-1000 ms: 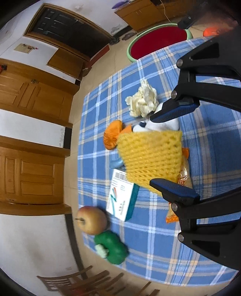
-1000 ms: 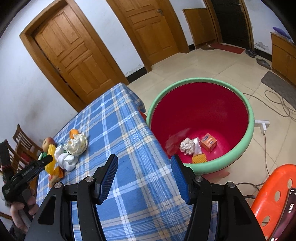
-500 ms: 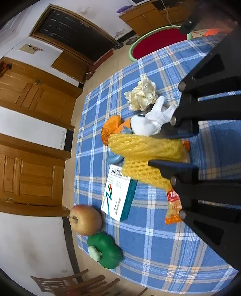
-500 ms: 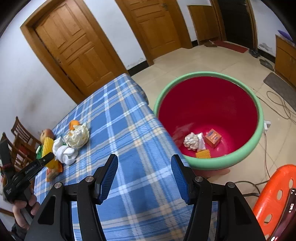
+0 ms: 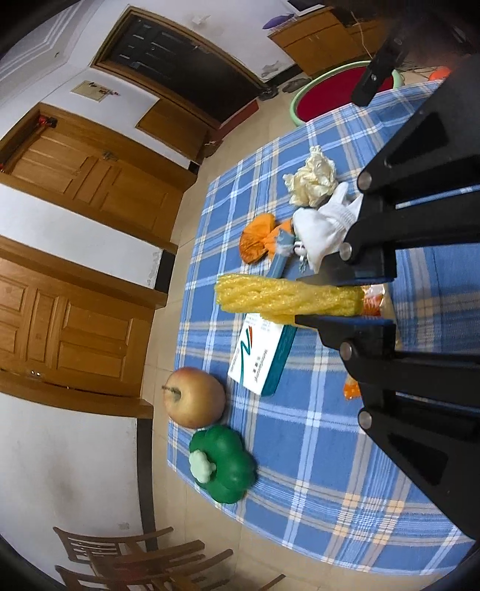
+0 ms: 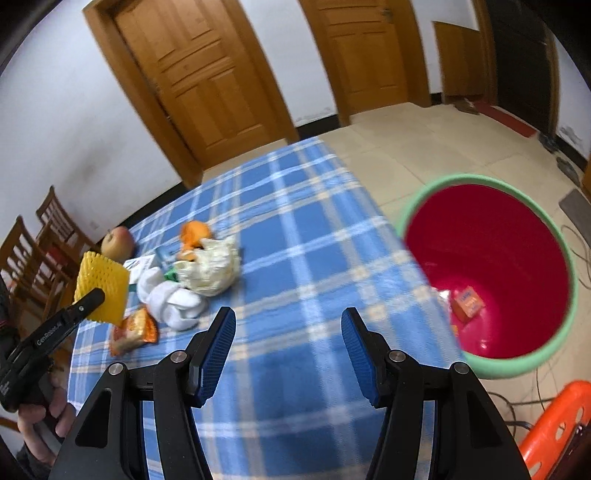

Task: Collect trash
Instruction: 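Grasp the white tissue with the right tool while the left tool holds the foam net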

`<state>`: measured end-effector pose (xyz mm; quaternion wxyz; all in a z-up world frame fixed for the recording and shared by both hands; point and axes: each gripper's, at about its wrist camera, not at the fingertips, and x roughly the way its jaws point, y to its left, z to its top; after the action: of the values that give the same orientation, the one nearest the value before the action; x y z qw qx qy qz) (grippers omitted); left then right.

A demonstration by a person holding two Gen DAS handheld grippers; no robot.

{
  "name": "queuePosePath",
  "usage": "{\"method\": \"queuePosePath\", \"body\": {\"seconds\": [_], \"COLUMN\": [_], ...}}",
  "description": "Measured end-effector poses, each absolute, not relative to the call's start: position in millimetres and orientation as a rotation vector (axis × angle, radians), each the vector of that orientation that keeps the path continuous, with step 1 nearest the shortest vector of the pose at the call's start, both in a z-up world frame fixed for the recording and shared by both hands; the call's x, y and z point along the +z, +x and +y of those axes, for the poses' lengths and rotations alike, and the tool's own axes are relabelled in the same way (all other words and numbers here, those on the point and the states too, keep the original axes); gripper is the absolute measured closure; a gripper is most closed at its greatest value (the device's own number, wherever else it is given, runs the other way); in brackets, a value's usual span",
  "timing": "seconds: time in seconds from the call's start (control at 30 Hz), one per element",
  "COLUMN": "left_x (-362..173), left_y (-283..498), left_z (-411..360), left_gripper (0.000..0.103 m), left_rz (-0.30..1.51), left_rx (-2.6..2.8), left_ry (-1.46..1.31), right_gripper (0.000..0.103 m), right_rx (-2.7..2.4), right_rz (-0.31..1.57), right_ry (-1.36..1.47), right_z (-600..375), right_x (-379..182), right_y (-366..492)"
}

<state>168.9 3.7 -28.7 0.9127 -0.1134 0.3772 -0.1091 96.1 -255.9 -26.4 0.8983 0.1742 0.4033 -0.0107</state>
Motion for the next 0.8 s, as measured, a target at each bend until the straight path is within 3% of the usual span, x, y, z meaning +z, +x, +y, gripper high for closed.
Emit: {"method": "queuePosePath", "body": {"seconds": [0.7,0.8], "left_x": [-56.9,-57.9], "left_y": [182.1,182.3], "left_z": [14.2,14.5], "left_gripper": [0.092,0.092], "left_rz": [0.789,0.784], "left_rx": [-0.31,-0.314], "left_ry": [-0.296,-0.297], "right_gripper": [0.042,0.06], "right_rx": [0.031,0.027], "right_rz": [0.913,0.909], "right_ry": [0.434,0.428], "right_z": [-202.5,-203.5], "right_x": [-63.0,-65.9], "right_y": [182.2,183.6]}}
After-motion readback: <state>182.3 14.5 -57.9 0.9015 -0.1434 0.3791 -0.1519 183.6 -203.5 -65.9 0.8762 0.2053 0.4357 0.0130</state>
